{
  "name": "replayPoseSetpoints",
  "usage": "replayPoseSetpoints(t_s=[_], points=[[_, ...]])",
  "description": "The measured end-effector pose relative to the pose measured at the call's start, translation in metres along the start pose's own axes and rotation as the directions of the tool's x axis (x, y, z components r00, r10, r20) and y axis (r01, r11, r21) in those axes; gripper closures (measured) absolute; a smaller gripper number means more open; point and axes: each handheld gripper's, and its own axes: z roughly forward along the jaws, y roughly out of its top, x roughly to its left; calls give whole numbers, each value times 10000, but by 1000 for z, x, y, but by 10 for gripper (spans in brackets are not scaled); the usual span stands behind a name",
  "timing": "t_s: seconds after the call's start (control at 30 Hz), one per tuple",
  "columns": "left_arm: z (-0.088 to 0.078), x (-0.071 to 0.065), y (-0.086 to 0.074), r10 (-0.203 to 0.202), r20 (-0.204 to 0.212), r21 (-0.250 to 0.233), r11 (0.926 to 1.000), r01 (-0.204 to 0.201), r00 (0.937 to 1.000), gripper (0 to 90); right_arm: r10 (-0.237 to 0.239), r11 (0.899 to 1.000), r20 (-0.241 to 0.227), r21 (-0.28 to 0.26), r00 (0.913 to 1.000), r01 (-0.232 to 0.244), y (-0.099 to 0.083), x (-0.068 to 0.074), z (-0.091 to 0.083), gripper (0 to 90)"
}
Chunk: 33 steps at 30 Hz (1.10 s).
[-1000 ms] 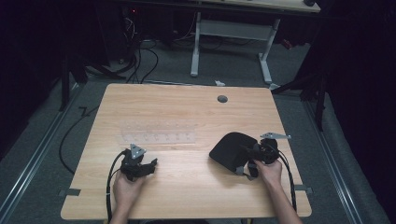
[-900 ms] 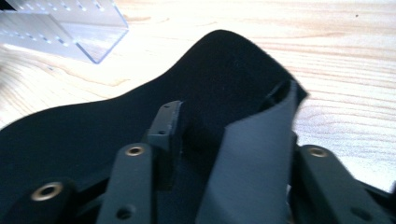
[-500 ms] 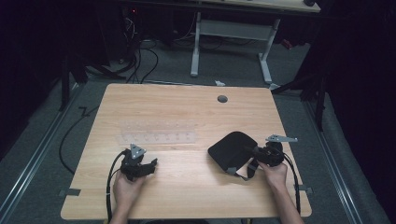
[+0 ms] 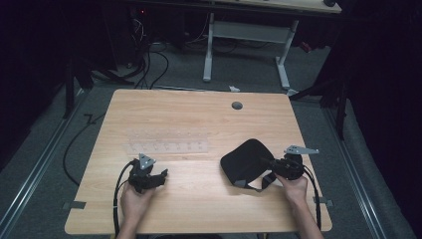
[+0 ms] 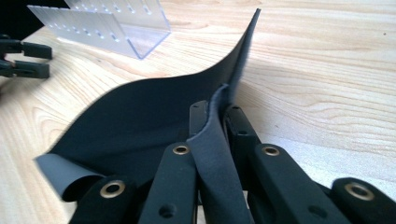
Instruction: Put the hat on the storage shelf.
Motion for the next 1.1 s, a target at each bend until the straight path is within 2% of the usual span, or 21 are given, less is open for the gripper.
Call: replayPoseSetpoints(t_s=[0.27,0.4,0.63,1.1], points=[[0,0,0,-9,3,-1,10000,9,10000,308,-211,9997,212,-79,9996,212,0,11,-12,843],[0,0,0,-11,6,-3,10000,11,10000,308,23,9993,186,-378,9998,-16,0,13,-18,844],[0,0,0,40,50,59,10000,-40,10000,292,287,9987,162,-434,9995,-280,0,16,-23,845],[4,-2,1,22,-69,33,10000,-21,10000,285,529,9949,16,-861,9986,-526,1,38,-35,845]])
